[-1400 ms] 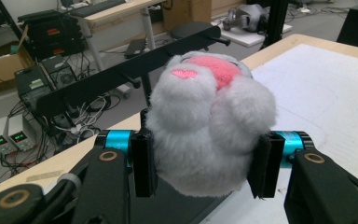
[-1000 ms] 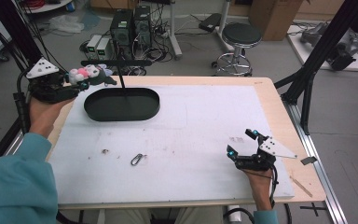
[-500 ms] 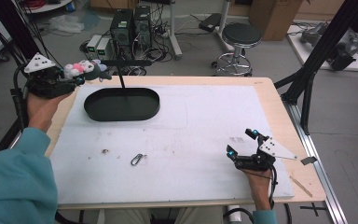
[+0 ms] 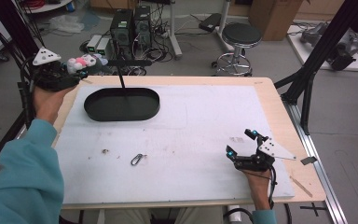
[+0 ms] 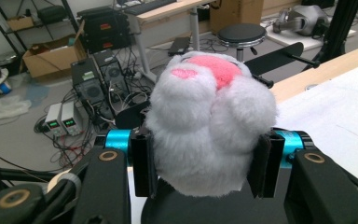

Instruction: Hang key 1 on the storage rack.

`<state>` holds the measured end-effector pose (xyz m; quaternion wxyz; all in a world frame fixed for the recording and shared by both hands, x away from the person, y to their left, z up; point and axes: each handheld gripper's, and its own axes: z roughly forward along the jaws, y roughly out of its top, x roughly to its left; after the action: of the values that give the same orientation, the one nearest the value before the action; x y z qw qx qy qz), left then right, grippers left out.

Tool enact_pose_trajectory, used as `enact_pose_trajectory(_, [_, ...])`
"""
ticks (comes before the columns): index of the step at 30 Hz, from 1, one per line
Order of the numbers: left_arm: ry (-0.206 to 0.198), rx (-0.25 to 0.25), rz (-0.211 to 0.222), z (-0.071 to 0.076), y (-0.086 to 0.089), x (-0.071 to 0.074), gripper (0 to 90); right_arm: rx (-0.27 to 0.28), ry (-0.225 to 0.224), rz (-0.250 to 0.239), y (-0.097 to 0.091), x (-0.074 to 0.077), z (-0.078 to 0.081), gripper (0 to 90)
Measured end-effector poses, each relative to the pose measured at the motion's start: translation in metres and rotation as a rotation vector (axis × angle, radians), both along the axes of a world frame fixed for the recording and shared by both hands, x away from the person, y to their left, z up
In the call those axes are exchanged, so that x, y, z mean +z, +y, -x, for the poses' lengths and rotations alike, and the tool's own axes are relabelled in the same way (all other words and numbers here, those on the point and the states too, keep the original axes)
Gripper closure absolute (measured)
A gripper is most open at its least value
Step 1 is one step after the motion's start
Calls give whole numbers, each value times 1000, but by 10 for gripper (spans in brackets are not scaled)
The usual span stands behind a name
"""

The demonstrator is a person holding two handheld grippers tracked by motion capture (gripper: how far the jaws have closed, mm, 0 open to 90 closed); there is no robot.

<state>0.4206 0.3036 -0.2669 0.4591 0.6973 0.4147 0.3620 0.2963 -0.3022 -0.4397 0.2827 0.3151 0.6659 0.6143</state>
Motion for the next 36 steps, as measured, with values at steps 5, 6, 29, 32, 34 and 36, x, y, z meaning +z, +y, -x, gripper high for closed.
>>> enact_pose_trajectory(5, [3, 2, 5, -1, -2, 0, 532, 0, -7, -2, 0, 0, 0, 6])
enact_pose_trajectory(6, [9, 0, 6, -2, -2, 0, 533, 0, -6, -5, 0, 0, 0, 6])
enact_pose_trajectory(29, [-3, -7, -20, -7, -22, 5, 532, 10, -13, -10, 0, 0, 0, 6])
enact_pose_trajectory(32, [-2, -5, -16, -8, -24, 4, 532, 11, -13, -12, 0, 0, 0, 6])
enact_pose_trajectory(34, [-3, -5, -16, -10, -25, 3, 532, 11, -12, -11, 0, 0, 0, 6])
enact_pose_trajectory(36, [0, -5, -8, -11, -26, 2, 533, 10, -12, -10, 0, 0, 0, 7])
